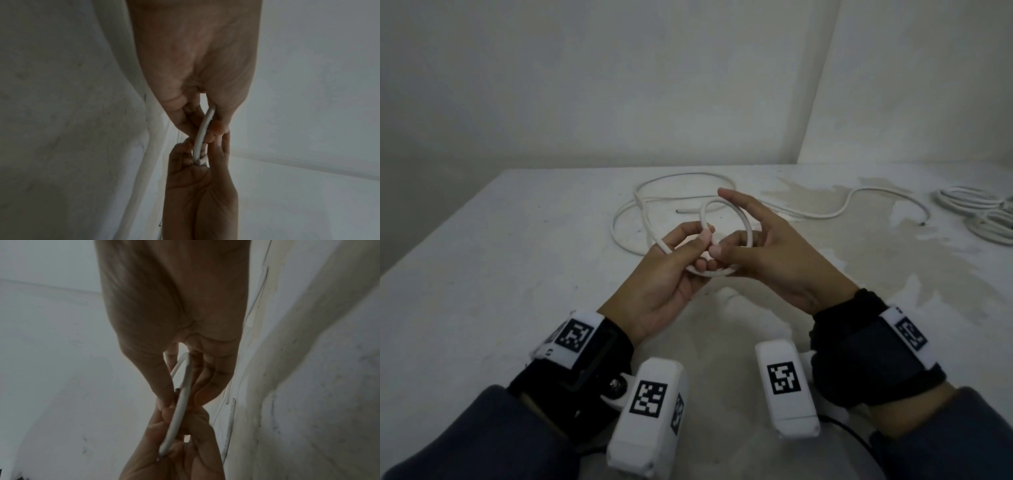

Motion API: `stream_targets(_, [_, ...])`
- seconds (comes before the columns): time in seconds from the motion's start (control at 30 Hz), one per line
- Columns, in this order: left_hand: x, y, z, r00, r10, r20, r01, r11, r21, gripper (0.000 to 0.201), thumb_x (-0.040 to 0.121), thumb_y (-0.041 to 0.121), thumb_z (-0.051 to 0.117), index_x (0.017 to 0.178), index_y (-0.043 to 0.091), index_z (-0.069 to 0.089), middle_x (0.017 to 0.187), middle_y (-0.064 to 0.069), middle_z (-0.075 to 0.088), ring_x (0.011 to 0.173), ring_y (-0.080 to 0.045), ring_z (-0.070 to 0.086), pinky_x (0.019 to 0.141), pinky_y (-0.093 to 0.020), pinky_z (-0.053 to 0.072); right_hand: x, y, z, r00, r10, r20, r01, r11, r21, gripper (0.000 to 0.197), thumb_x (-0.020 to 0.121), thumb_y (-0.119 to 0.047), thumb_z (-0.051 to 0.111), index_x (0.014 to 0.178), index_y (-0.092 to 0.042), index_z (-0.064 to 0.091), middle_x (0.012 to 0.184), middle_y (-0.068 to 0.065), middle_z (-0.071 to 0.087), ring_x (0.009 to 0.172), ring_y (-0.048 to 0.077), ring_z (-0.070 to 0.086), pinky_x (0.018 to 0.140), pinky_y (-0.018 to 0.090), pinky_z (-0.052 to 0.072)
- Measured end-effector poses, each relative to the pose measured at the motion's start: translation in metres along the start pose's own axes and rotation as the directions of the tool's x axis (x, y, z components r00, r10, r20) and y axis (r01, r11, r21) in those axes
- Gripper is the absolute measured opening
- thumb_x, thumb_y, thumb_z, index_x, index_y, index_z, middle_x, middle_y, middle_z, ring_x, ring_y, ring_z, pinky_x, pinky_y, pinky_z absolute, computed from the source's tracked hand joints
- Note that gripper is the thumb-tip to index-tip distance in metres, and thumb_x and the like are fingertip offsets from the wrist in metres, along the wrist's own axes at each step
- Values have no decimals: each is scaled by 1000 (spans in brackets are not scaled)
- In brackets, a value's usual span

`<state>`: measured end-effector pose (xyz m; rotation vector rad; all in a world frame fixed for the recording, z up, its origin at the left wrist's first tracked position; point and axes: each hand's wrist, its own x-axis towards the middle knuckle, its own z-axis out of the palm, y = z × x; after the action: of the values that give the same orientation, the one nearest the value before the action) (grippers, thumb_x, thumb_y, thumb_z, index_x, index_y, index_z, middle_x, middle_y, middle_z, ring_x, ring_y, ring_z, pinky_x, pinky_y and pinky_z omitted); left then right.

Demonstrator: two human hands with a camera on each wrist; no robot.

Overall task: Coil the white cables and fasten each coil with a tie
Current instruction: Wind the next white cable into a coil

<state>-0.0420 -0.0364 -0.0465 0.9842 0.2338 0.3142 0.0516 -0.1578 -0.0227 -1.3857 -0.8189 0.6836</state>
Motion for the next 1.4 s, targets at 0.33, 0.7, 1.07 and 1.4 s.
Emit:
stream_targets(0.33, [2,1,-2,981,0,-196,1,1000,4,16,89,18,61,82,4,58,58,-2,44,36,-4,38,38,-14,36,-4,0,-2,976,77,205,-38,981,-188,75,78,12,67,134,-34,50,72,10,52,74,15,53,79,23,50])
stream_targets(0.7, [-5,2,7,1000,14,-16,-15,999,-34,5,77,13,62,81,15,61,78,2,69,76,-8,65,76,-20,53,6,1,-15,984,52,-168,24,908,418,52,75,-2,68,124,-15,54,80,1,72,77,12,67,79,28,52])
stream_targets(1.07, [-6,0,10,998,58,-27,-59,998,-38,20,70,5,65,91,3,66,89,-5,74,83,-9,70,76,-17,56,11,8,3,969,207,-134,-109,848,518,23,96,-27,51,89,-11,67,68,-4,66,66,9,63,71,23,50])
stream_targets(1.4, [-1,-1,7,964,118,-239,-147,984,-106,23,101,7,39,120,1,49,98,-19,71,89,-22,72,76,-30,59,15,8,3,973,81,-218,12,918,397,30,103,-19,39,87,-4,59,49,-7,31,40,4,30,43,15,34])
